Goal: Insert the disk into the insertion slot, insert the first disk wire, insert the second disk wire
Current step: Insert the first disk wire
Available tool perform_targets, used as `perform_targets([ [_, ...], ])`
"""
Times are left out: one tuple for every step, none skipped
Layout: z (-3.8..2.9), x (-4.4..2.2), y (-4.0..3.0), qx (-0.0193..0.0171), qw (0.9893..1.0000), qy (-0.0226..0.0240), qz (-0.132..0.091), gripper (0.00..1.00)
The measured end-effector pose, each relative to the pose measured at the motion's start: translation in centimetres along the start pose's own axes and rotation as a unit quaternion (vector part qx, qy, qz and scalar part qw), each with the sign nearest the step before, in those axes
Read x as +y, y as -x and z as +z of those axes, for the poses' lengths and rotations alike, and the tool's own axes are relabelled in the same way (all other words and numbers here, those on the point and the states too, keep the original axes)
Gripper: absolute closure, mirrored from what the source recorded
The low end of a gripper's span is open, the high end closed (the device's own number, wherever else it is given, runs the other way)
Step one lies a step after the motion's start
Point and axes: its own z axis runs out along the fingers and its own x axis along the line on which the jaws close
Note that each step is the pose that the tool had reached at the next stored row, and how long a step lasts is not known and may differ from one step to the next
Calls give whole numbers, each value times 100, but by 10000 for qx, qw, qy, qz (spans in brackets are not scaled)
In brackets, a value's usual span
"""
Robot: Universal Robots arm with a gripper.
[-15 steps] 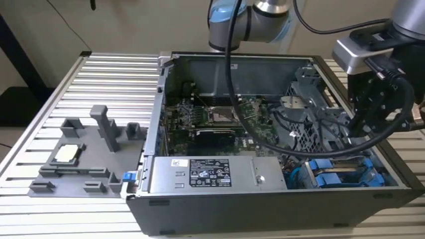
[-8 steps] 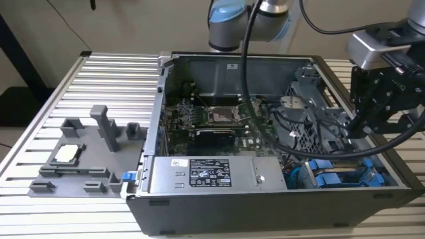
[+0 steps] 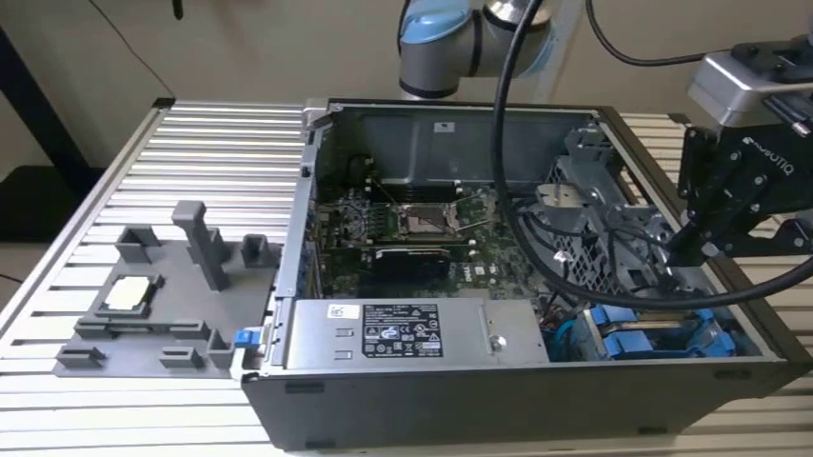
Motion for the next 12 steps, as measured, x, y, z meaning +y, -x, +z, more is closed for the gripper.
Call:
perform_targets([
  [0,-1,0,0,10000,0,0,81],
  [-1,-2,0,1,10000,0,0,81],
  [1,-2,-1,0,10000,0,0,81],
  [2,-2,-7,1,10000,0,0,81],
  [6,-1,-15,1,10000,0,0,81],
  [12,-1,-28,0,10000,0,1,81],
  [19,0,-45,0,10000,0,3,81],
  [26,2,-64,-1,10000,0,6,81],
  [35,4,-84,-2,10000,0,10,81],
  [45,5,-104,-4,10000,-1,13,81],
  [55,6,-125,-4,10000,-1,17,81],
  [65,8,-144,-6,10000,-3,21,81],
])
